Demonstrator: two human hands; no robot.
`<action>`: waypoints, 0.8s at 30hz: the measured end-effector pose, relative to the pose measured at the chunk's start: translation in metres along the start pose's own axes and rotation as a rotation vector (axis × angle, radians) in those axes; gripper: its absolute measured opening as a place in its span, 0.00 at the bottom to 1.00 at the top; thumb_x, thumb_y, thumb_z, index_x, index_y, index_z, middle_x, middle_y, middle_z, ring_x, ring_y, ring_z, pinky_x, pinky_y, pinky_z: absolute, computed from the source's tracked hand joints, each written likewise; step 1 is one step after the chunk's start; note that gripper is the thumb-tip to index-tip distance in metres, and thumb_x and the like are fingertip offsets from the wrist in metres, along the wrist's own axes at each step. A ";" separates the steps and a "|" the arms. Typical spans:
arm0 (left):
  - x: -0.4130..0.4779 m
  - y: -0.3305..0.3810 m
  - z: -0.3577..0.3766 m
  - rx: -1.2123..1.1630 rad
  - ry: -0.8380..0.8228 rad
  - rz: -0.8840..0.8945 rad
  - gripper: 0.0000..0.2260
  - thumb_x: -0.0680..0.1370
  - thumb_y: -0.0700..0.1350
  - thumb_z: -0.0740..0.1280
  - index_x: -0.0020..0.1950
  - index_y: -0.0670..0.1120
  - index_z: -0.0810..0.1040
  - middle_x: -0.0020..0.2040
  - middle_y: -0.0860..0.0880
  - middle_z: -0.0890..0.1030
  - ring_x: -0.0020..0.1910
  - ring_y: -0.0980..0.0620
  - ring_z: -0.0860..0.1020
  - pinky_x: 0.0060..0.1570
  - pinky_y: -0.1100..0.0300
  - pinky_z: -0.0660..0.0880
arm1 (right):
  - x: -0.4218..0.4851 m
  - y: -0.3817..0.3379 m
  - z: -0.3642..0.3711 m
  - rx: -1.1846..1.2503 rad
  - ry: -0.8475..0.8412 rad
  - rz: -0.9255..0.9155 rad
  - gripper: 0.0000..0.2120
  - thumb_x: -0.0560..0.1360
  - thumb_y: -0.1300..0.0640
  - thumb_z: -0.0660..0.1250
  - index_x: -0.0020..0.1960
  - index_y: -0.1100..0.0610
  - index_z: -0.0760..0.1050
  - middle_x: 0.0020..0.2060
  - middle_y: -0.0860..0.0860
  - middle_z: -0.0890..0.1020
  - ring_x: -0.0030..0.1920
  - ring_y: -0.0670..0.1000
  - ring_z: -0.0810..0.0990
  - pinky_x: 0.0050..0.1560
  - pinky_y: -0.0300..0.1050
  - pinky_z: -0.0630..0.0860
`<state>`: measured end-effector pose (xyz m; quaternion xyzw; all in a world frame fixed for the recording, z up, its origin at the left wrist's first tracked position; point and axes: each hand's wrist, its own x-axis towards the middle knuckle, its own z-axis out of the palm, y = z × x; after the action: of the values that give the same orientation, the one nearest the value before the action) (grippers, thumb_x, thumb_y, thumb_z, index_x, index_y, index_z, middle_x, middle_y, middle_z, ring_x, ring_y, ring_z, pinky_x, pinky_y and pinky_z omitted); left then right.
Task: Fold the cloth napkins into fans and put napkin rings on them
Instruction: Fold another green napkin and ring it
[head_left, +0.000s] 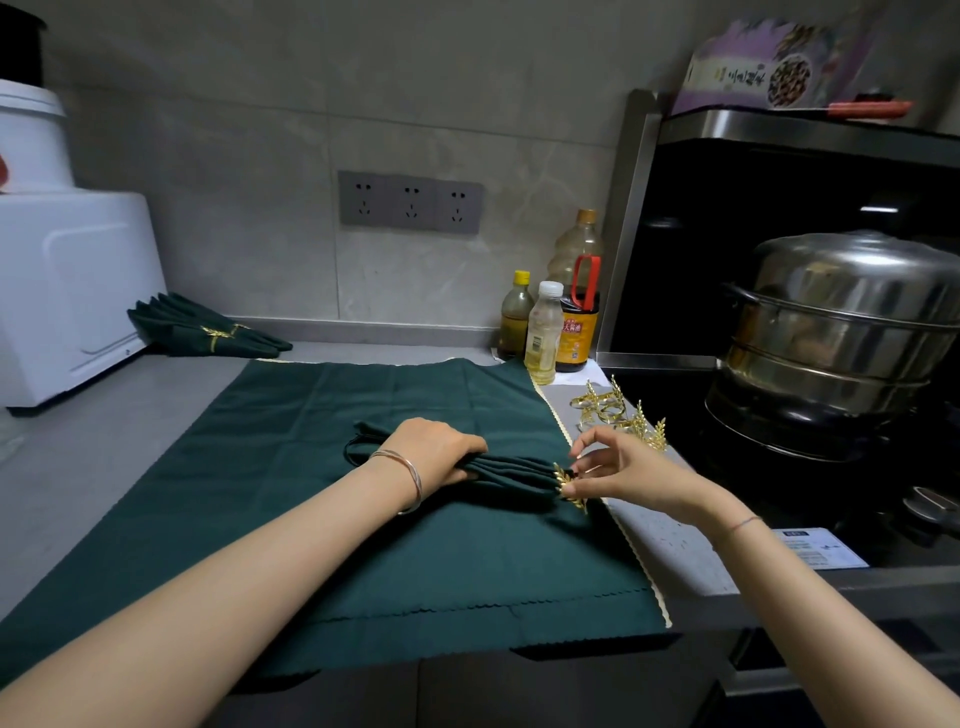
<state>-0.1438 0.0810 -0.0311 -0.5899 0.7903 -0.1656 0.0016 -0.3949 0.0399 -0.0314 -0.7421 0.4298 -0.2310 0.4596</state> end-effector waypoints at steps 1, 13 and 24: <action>-0.001 0.001 -0.001 0.009 -0.007 0.015 0.15 0.81 0.54 0.59 0.67 0.54 0.69 0.58 0.49 0.80 0.58 0.47 0.76 0.49 0.58 0.69 | 0.002 -0.002 0.004 -0.004 -0.009 0.001 0.19 0.67 0.59 0.77 0.52 0.58 0.71 0.44 0.54 0.82 0.43 0.50 0.81 0.53 0.47 0.76; -0.022 -0.005 -0.011 -0.038 -0.020 -0.040 0.13 0.80 0.55 0.59 0.62 0.52 0.73 0.56 0.49 0.80 0.56 0.46 0.77 0.49 0.57 0.69 | 0.023 -0.016 0.063 -0.281 0.075 -0.211 0.22 0.68 0.42 0.74 0.57 0.50 0.75 0.49 0.46 0.83 0.47 0.42 0.79 0.52 0.39 0.75; -0.028 0.000 0.001 -0.249 0.045 0.027 0.25 0.72 0.60 0.70 0.65 0.54 0.70 0.59 0.54 0.79 0.59 0.50 0.75 0.55 0.57 0.66 | 0.018 -0.017 0.081 -0.757 0.325 -0.385 0.10 0.73 0.46 0.69 0.50 0.49 0.80 0.41 0.48 0.84 0.44 0.51 0.80 0.42 0.48 0.74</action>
<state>-0.1353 0.1067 -0.0375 -0.5708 0.8126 -0.0794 -0.0871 -0.3187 0.0673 -0.0551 -0.8785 0.4047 -0.2521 0.0312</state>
